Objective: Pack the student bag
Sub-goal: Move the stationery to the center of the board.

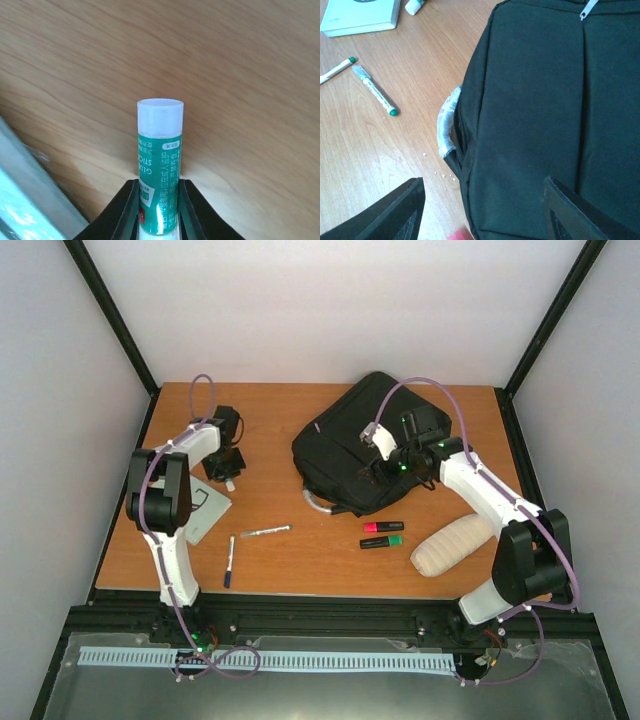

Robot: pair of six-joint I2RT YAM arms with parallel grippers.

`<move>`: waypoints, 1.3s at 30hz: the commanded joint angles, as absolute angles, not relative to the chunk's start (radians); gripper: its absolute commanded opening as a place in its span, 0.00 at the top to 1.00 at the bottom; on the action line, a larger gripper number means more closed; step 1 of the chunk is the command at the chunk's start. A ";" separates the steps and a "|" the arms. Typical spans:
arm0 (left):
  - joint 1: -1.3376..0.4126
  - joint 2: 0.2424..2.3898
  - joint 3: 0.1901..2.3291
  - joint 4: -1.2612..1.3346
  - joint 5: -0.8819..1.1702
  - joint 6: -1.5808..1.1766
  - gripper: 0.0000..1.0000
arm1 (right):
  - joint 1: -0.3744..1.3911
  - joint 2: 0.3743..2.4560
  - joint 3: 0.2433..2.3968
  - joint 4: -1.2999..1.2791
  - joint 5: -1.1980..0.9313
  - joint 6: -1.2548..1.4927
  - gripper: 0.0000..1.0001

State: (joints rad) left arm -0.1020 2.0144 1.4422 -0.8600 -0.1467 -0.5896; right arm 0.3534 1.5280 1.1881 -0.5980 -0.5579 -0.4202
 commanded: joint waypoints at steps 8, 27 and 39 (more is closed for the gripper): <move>-0.493 1.803 1.334 -0.829 0.036 -0.602 0.87 | 0.279 1.486 1.185 -0.570 -0.530 -0.383 0.36; -0.975 1.938 1.369 -0.746 0.255 -0.690 0.86 | 0.244 1.513 1.179 -0.554 -0.501 -0.357 0.36; -0.967 1.854 1.394 -0.866 0.160 -0.611 0.52 | 0.244 1.513 1.184 -0.563 -0.521 -0.360 0.36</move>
